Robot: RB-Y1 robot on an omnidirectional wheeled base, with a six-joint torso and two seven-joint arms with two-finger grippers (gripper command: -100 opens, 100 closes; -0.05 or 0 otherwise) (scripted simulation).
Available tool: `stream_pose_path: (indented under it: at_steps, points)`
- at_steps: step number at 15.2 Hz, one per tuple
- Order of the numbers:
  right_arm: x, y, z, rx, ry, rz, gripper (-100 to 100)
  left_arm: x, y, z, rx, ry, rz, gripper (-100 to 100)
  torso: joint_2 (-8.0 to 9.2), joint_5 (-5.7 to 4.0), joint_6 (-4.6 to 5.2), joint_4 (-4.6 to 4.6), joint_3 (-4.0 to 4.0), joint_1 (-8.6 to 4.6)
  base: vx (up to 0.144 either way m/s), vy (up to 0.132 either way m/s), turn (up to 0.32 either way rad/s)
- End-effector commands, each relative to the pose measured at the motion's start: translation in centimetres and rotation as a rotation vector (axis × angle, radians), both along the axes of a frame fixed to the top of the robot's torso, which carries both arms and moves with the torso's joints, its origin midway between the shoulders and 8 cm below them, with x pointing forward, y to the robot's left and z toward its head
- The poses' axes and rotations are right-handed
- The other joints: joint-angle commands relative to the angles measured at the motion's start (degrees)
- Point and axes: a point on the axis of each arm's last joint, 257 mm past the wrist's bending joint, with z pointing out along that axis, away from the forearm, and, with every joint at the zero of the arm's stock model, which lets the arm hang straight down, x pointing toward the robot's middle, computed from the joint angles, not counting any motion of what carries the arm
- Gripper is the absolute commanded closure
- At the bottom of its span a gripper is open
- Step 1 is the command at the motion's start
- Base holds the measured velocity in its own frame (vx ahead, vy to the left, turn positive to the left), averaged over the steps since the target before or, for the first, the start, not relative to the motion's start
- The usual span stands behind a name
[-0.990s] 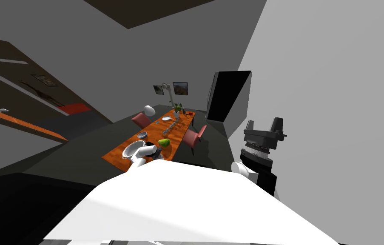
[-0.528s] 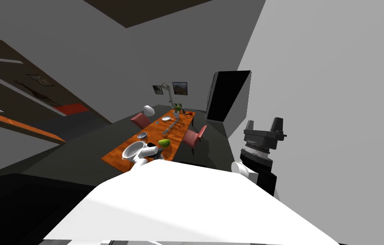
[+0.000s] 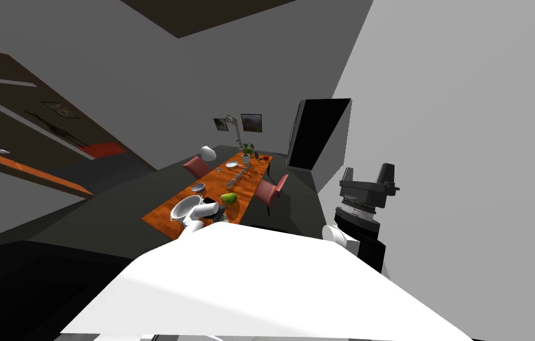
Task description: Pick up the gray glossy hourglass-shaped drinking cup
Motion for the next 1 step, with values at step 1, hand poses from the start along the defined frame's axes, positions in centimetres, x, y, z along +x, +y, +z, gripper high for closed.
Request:
stream_pose_path:
  at_steps: [1]
  points:
    - [0.0, 0.0, 0.0, 0.0, 0.0, 0.0, 0, 0.0, 0.0, 0.0, 0.0, 0.0, 0.0, 100, 0.0, 0.0, 0.0, 0.0, 0.0, 0.0, -0.001, -0.022, 0.012]
